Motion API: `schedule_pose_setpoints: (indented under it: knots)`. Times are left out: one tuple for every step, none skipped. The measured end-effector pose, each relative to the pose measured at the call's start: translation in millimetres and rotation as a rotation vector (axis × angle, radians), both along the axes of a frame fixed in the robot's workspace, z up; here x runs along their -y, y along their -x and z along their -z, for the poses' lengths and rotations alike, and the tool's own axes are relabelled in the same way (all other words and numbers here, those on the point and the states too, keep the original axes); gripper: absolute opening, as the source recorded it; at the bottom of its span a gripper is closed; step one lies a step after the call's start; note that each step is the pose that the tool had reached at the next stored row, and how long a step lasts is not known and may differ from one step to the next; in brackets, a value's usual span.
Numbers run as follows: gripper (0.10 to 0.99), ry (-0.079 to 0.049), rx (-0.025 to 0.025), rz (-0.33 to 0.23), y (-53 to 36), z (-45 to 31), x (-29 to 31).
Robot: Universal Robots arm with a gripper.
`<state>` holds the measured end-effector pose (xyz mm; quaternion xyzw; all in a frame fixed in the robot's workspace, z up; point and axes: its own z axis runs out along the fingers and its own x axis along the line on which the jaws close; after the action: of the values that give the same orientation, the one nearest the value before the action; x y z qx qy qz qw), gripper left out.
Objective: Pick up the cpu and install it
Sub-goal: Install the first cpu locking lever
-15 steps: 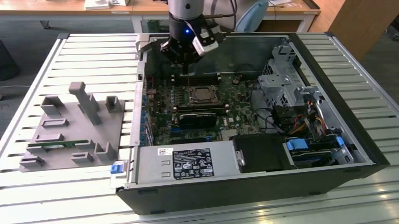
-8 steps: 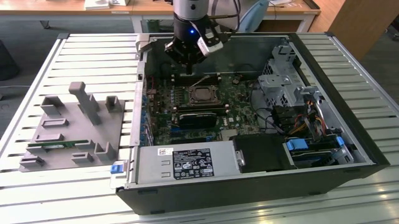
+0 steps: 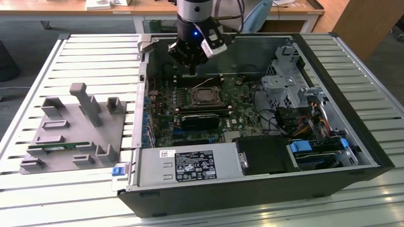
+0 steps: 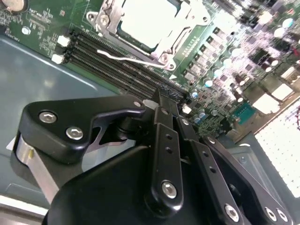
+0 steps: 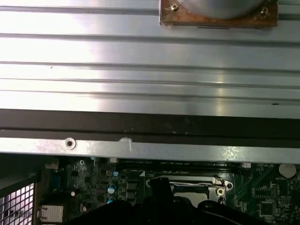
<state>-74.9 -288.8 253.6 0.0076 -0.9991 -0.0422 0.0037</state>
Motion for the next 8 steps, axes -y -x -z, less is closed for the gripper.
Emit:
schedule_pose_setpoints:
  knots:
    - [0.106,-0.003,0.0004,0.000,-0.1,1.3,0.6]
    - [0.106,-0.003,0.0006,0.000,-0.1,2.6,1.1]
    - [0.106,-0.003,0.0008,0.000,-0.1,3.7,1.6]
    - [0.106,-0.003,0.0009,0.000,-0.3,5.0,1.7]
    - [0.106,-0.003,0.0009,0.000,-1.5,5.9,1.7]
    - [0.106,-0.002,0.0008,0.000,-3.8,6.6,1.6]
    - [0.106,-0.003,0.0017,0.000,-4.9,7.3,1.7]
    - [0.106,-0.003,0.0045,0.000,-5.2,7.8,1.6]
